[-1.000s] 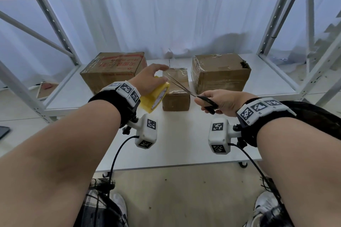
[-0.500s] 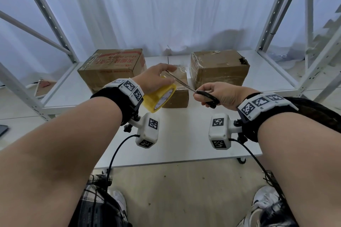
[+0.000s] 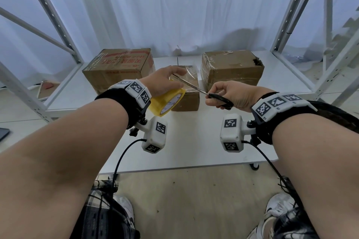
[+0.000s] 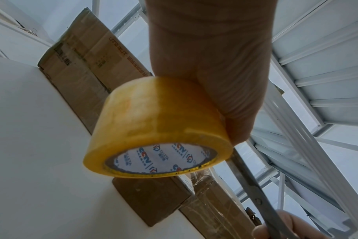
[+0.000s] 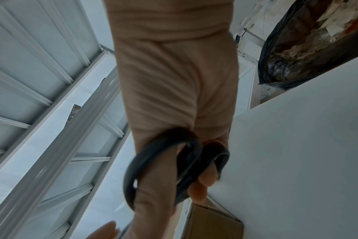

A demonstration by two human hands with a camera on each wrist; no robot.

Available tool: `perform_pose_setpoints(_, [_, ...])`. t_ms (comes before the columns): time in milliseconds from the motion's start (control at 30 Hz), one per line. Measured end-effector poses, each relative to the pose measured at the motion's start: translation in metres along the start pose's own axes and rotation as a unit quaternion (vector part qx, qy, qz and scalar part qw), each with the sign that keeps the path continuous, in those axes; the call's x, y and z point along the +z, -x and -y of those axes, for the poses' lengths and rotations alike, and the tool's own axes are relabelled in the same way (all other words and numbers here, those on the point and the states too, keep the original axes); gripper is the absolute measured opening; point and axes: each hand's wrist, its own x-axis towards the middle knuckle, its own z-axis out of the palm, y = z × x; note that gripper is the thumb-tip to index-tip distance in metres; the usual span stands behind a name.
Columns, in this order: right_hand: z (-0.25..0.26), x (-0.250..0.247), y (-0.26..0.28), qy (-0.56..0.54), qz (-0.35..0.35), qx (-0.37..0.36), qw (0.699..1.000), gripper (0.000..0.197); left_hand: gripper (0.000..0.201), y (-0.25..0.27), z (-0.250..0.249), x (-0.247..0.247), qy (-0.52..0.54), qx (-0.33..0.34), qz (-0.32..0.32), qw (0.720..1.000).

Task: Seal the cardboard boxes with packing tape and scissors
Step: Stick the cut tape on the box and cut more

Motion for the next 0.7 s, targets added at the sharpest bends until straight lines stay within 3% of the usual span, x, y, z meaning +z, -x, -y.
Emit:
perform_pose_setpoints(333, [0.0012, 0.0005, 0.0002, 0.012, 0.007, 0.008, 1.0, 0.039, 0.049, 0.0003, 0.0005, -0.0027, -0.016, 0.0, 0.013, 1.0])
perform_pose_setpoints(533, [0.0028, 0.005, -0.0019, 0.042, 0.006, 0.013, 0.999, 0.026, 0.049, -0.0006, 0.0059, -0.006, -0.016, -0.003, 0.007, 1.0])
perform_pose_setpoints(700, [0.0025, 0.0065, -0.0017, 0.069, 0.01, 0.015, 0.997, 0.031, 0.044, 0.0004, 0.0076, -0.0064, -0.016, 0.001, 0.018, 1.0])
